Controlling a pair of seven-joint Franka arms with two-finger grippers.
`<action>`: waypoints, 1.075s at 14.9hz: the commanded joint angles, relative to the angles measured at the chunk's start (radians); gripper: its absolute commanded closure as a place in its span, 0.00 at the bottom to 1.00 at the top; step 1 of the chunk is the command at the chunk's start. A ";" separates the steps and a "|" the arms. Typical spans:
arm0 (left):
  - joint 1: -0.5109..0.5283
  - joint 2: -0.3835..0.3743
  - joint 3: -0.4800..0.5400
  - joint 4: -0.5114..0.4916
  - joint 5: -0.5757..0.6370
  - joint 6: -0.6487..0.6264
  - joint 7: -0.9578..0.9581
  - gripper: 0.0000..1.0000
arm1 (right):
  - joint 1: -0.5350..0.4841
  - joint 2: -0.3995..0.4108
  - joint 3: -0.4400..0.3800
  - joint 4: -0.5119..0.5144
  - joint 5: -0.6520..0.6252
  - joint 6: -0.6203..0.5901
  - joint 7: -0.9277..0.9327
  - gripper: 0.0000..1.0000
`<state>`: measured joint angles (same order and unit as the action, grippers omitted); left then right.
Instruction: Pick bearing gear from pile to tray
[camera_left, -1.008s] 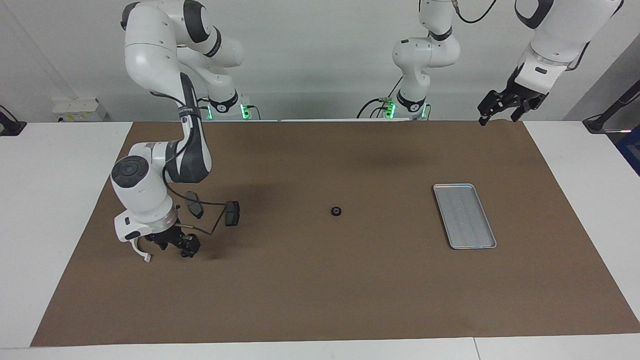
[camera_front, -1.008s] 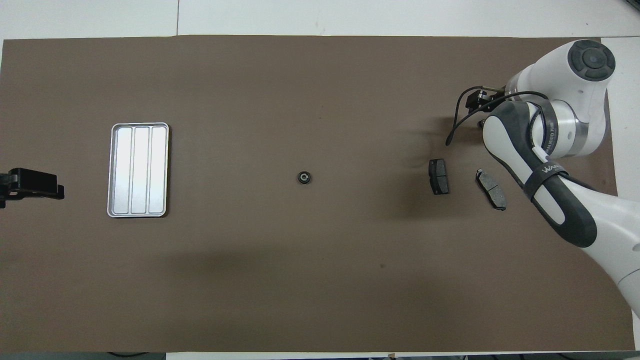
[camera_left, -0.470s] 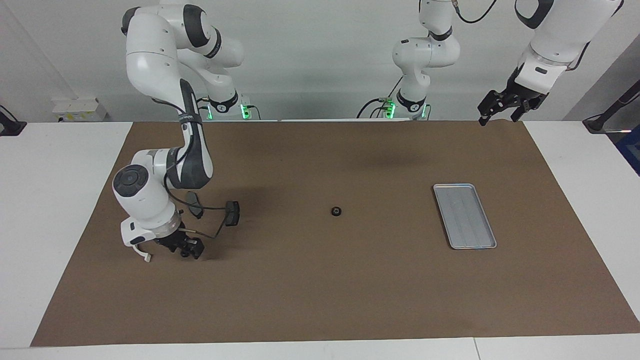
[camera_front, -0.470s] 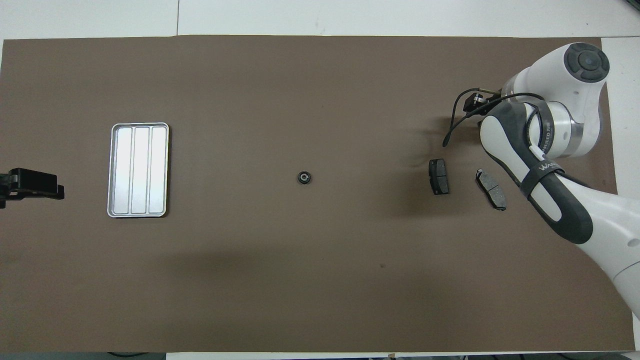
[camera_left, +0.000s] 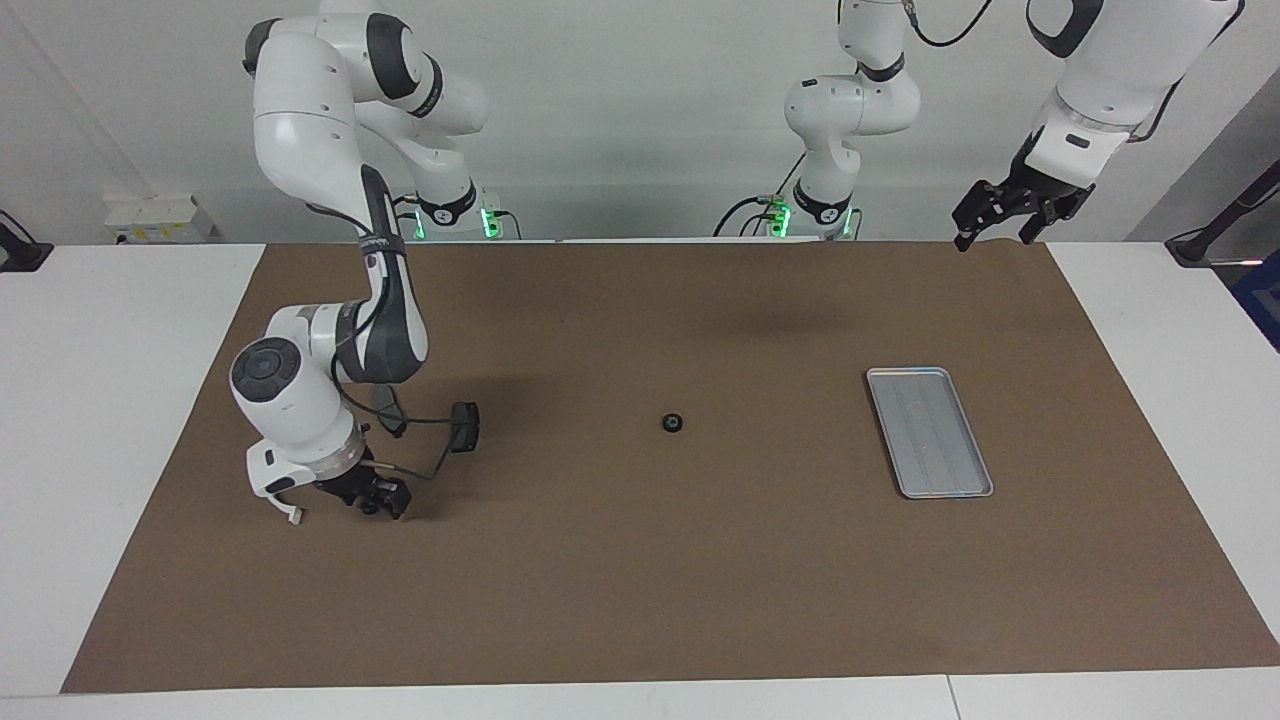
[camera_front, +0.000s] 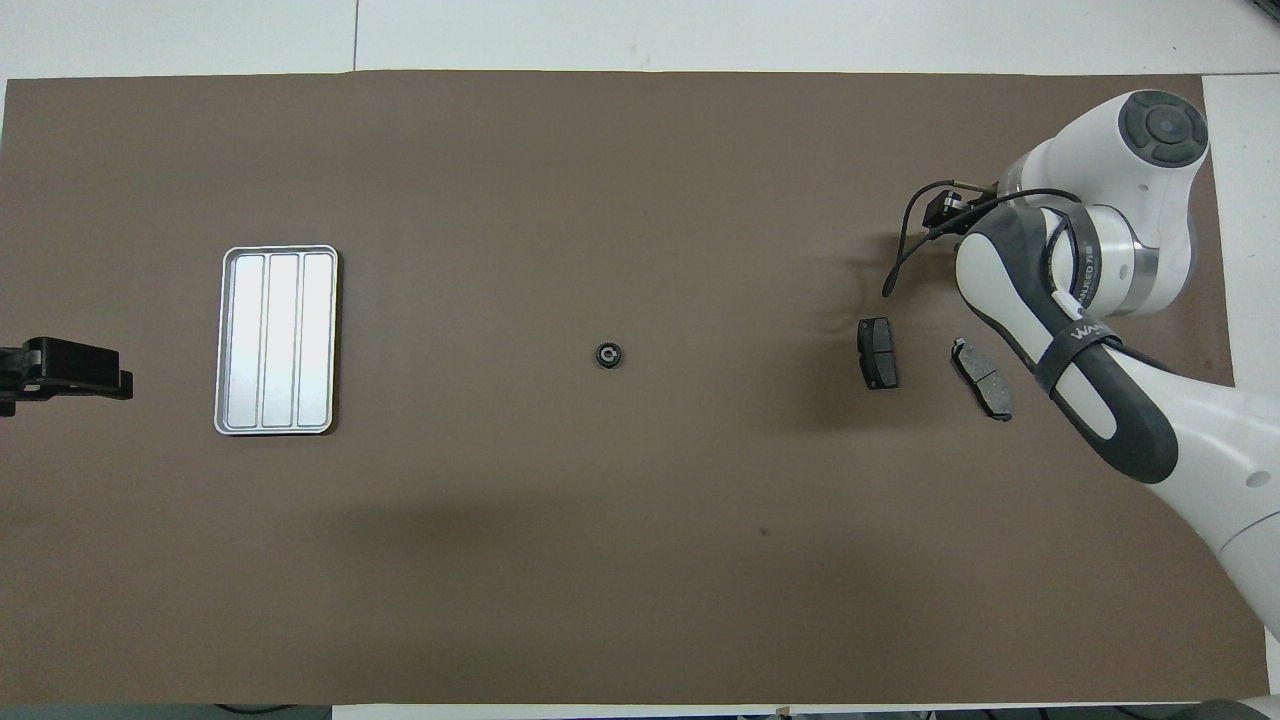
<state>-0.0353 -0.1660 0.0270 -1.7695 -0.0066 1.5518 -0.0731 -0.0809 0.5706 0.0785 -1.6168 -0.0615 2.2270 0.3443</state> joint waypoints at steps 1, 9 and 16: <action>-0.009 -0.010 0.013 -0.004 -0.013 -0.009 0.010 0.00 | -0.014 0.003 0.011 -0.008 0.002 0.029 -0.036 0.23; -0.012 -0.009 0.011 -0.004 -0.013 -0.006 0.010 0.00 | -0.014 0.005 0.009 -0.021 -0.001 0.060 -0.045 0.22; -0.003 -0.012 0.014 -0.001 -0.013 -0.004 0.006 0.00 | -0.025 0.012 0.009 -0.023 -0.003 0.077 -0.051 0.23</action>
<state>-0.0349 -0.1673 0.0333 -1.7694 -0.0067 1.5511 -0.0730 -0.0843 0.5757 0.0774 -1.6262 -0.0624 2.2622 0.3299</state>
